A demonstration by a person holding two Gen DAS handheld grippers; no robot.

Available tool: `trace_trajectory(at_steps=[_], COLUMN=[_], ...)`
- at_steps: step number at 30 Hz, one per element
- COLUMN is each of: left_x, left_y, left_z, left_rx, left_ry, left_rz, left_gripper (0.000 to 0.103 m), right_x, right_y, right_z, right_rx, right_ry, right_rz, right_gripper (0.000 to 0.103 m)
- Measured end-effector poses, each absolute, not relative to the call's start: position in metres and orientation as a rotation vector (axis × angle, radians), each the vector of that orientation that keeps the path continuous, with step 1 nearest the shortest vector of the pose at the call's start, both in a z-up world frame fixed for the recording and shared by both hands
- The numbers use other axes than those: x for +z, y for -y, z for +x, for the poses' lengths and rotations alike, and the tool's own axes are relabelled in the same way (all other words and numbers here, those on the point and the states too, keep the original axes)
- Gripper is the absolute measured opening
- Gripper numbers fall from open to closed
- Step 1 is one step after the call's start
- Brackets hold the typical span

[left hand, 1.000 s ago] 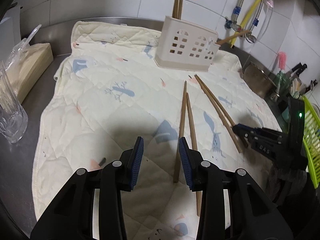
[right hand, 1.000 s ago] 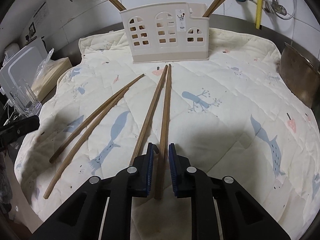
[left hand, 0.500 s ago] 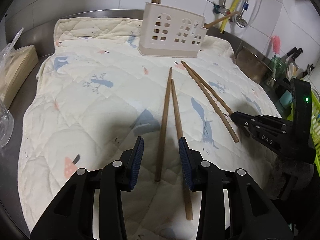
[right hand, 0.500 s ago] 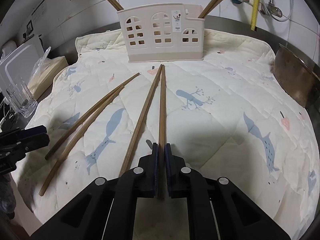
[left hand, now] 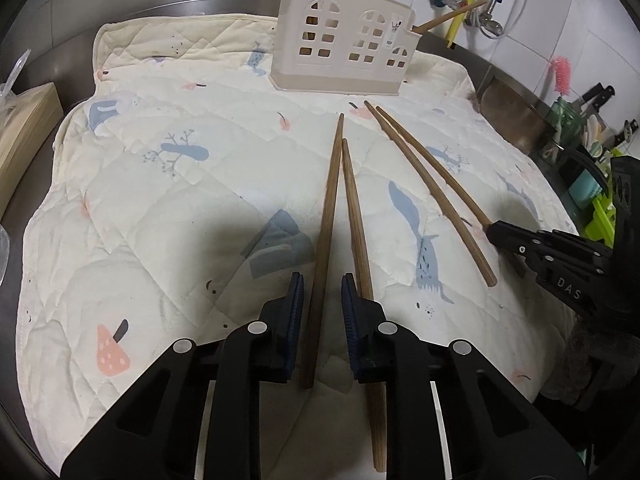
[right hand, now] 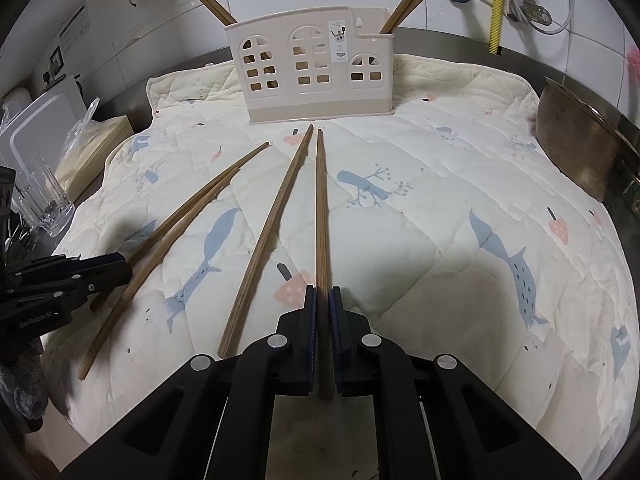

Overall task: Organize utensils
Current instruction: 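Close the right gripper on a chopstick while the left gripper grasps another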

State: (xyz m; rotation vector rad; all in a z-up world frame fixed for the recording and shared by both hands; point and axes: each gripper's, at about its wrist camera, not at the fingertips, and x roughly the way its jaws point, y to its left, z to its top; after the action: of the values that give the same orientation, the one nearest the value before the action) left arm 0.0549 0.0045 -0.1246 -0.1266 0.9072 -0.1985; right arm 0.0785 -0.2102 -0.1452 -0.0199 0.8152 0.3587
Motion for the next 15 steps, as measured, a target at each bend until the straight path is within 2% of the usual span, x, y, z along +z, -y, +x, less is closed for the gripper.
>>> trace_trajectory(at_steps=[7, 15], left_x=[-0.125, -0.109], left_y=[-0.001, -0.001], left_z=[0.056, 0.049], left_rx=[-0.158, -0.171], left_ry=[-0.898, -0.862], left_rz=[-0.093, -0.102], left_gripper=[0.008, 0.006], right_x=[-0.147, -0.147], right_y=[0.211, 0.211], right_z=[0.078, 0.076], right_rx=[0.355, 0.357], right_ry=[-0.811, -0.808], right_rz=[-0.01, -0.009], right_gripper=[0.008, 0.008])
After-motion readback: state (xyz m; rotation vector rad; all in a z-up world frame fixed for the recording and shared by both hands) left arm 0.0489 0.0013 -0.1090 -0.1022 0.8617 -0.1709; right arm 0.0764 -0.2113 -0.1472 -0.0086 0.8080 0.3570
